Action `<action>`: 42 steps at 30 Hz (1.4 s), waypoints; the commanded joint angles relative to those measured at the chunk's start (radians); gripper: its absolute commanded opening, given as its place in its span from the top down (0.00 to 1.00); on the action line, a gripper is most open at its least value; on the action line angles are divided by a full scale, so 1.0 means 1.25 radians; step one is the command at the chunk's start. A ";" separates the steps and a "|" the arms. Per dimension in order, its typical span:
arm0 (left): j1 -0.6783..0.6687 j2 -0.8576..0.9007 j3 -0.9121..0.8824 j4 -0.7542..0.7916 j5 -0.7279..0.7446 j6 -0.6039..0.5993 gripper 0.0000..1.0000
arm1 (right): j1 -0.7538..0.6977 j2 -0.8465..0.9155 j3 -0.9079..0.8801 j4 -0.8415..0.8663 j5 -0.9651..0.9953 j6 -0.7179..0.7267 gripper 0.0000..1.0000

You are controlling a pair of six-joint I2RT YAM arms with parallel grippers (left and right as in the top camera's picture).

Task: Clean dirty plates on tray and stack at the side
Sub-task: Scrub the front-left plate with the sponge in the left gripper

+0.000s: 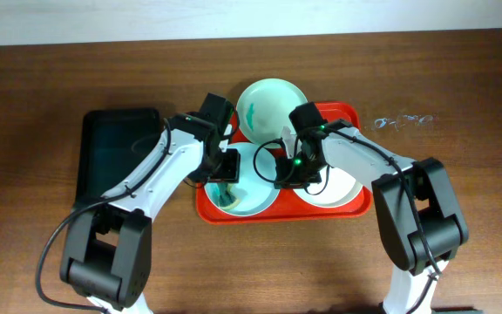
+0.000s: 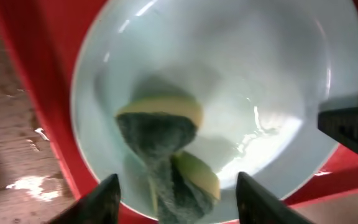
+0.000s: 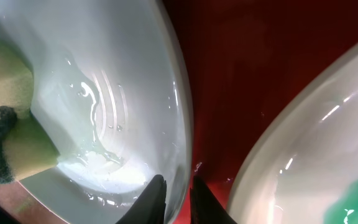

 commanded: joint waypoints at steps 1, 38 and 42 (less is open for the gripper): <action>-0.003 -0.012 -0.068 0.016 0.053 -0.042 0.66 | -0.005 0.010 -0.003 -0.001 0.019 -0.008 0.84; -0.034 -0.012 -0.036 0.176 0.047 -0.077 1.00 | -0.005 0.010 -0.003 -0.004 0.022 -0.009 0.84; -0.034 -0.012 -0.097 0.180 -0.025 -0.074 1.00 | -0.005 0.010 -0.003 -0.004 0.022 -0.009 0.84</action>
